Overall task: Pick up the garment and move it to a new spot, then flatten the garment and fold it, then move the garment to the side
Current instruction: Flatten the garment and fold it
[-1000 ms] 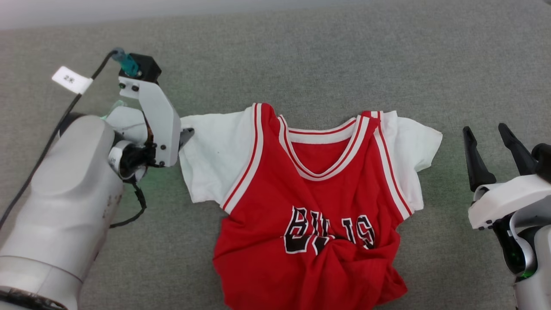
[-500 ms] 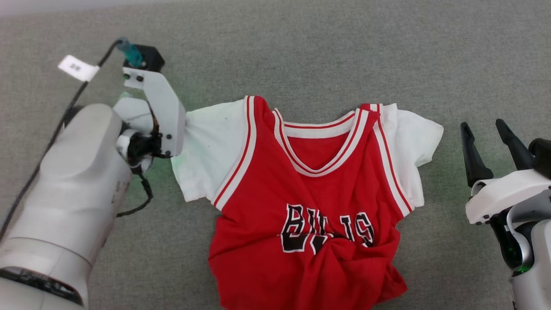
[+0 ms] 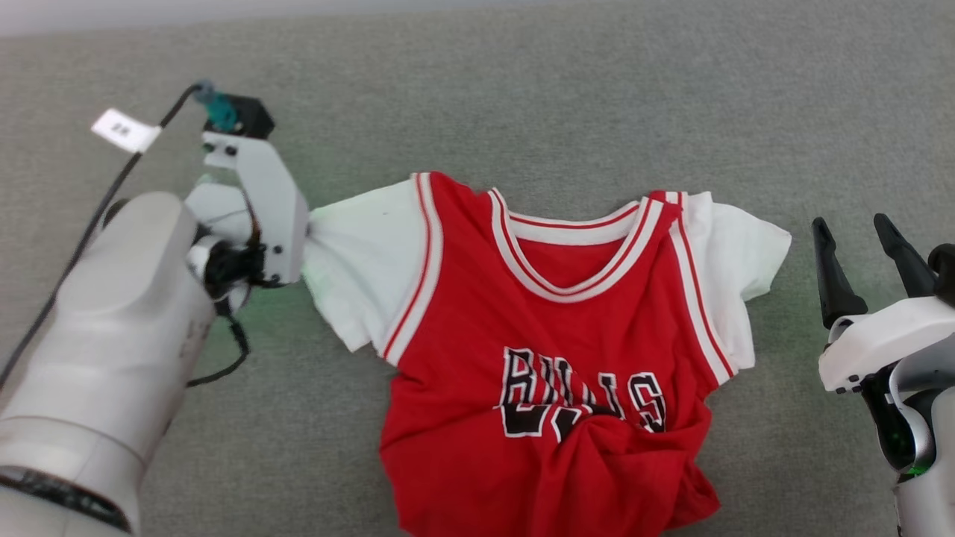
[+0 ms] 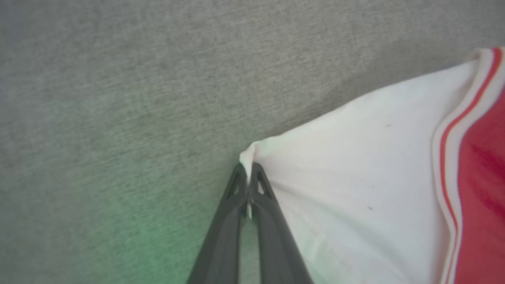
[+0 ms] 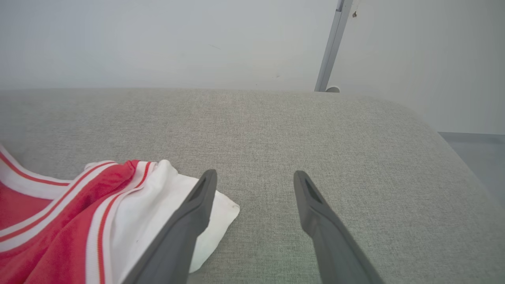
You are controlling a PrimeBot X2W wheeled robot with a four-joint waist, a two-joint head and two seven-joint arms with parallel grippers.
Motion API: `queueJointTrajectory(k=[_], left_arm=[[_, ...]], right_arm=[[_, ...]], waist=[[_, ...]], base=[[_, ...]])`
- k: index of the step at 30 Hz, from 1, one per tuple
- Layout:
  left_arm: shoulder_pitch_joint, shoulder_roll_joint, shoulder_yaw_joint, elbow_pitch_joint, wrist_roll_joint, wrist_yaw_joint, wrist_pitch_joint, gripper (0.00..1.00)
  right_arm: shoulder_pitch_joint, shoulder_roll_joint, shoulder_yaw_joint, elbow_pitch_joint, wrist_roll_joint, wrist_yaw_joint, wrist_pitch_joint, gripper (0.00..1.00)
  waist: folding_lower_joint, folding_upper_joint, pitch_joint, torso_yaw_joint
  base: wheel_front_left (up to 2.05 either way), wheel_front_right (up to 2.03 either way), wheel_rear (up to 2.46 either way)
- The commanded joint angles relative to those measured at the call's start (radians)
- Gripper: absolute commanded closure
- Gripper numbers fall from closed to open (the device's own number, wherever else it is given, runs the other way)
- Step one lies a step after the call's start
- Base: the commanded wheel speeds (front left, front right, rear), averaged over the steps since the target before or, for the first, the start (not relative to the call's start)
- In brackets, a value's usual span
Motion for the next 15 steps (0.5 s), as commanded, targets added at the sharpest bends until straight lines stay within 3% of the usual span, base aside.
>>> queueJointTrajectory(k=[1,15], left_arm=[[0.056,0.034,-0.013,0.025,0.004,0.006,0.007,1.00],[0.134,0.123,-0.021,-0.008,-0.017,0.012,-0.011,1.00]], right_arm=[[0.012,-0.001,-0.006,-0.002,-0.006,-0.002,0.002,0.00],[0.061,-0.022,-0.005,-0.005,0.008,-0.002,0.028,0.00]], waist=[[0.0000,-0.0001,-0.019,0.020],[0.0000,-0.0001,-0.102,0.080]], base=[[0.00,0.00,0.00],[0.00,0.00,0.00]])
